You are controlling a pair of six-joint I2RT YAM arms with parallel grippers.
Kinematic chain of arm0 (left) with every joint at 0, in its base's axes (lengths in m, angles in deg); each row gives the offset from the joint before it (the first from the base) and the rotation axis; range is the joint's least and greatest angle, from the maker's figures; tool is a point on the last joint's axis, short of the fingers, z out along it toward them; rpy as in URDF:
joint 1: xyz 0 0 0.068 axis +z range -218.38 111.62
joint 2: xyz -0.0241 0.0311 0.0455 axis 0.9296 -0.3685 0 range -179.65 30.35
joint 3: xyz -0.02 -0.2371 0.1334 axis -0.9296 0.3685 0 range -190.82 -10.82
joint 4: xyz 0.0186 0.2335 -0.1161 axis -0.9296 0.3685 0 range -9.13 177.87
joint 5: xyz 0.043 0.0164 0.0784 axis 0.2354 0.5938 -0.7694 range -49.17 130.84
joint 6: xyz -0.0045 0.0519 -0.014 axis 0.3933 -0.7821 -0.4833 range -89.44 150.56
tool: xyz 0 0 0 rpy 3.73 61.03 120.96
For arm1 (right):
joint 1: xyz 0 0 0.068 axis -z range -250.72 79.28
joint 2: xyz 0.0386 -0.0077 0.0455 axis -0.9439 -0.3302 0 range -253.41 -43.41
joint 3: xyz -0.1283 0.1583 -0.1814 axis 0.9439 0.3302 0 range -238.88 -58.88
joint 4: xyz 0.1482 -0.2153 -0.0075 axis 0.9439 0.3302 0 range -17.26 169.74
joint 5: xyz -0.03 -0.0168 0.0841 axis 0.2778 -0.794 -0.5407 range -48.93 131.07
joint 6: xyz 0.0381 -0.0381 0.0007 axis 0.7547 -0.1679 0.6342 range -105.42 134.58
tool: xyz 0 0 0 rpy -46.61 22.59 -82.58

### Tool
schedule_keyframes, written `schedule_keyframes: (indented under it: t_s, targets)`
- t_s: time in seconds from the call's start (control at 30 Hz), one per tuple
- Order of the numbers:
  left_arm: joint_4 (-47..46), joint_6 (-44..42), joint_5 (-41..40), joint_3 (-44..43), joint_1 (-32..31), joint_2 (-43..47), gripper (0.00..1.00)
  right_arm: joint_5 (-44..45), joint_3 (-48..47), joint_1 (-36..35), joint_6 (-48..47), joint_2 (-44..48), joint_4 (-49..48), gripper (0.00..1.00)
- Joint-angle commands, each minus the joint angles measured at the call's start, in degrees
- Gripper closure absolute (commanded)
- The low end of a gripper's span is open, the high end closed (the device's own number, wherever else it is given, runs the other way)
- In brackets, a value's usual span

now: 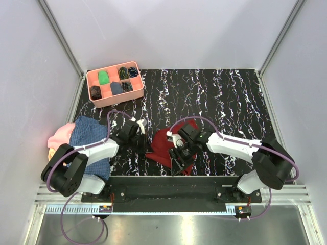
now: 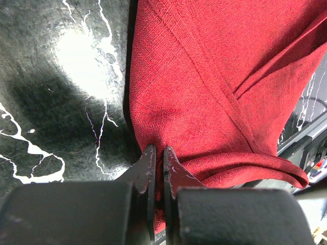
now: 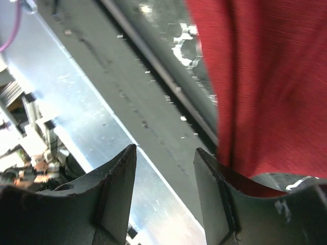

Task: Fold the napkin, place the utensils inside, and roll it up
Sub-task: Roll the napkin with the utensil

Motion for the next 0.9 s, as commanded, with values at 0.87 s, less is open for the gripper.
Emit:
schedule_keyframes:
  t_s: [0.87]
  targets:
    - [8.88,-3.06,-2.12,-5.2,-0.39,-3.8,1.0,5.02,-0.48,6.52,0.51,3.44,3.07,0.41]
